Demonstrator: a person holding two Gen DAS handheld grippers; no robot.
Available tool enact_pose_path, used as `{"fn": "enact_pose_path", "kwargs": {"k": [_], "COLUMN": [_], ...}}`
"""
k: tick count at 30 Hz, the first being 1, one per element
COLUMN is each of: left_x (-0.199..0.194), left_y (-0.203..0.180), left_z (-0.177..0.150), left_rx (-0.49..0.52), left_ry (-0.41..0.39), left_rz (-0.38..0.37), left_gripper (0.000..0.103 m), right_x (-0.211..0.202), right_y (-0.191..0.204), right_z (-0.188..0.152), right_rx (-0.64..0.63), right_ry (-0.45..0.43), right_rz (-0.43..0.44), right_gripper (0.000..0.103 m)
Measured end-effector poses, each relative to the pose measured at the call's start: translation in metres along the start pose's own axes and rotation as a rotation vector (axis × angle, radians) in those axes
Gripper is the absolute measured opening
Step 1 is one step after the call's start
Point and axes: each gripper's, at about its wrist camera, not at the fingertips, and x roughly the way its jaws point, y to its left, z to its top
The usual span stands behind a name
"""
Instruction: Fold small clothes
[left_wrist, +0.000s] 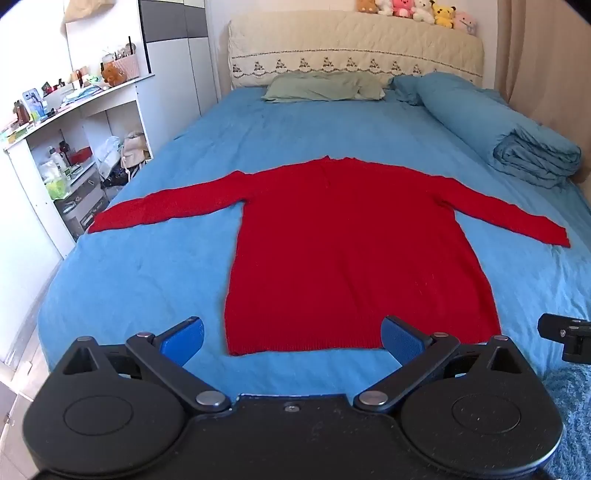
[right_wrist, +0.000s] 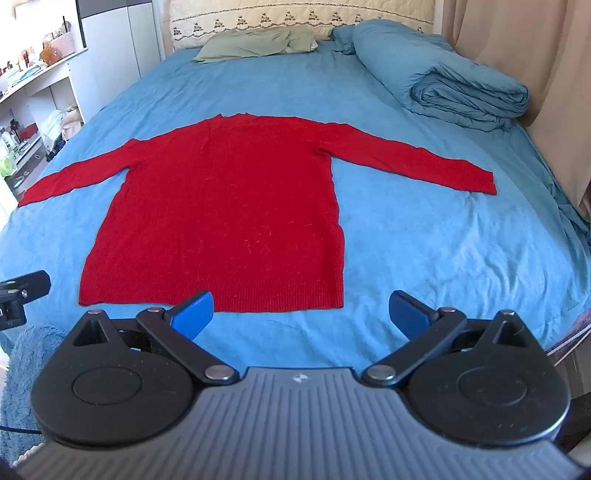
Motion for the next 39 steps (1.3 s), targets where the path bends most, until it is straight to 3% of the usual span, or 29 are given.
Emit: {"fn": "enact_pose_path", "kwargs": {"k": [39], "left_x": [0.0031], "left_y": [0.0033], "left_z": [-0.0003], "left_rx": [-0.014], "left_ry": [0.012], "left_rz": [-0.003], "left_gripper": [0.103], "right_x": [0.0044], "right_y": [0.0048], "right_z": [-0.0015], "right_rx": [0.0], "right_ry": [0.006], "right_rz": [0.013], "right_gripper": [0.103]}}
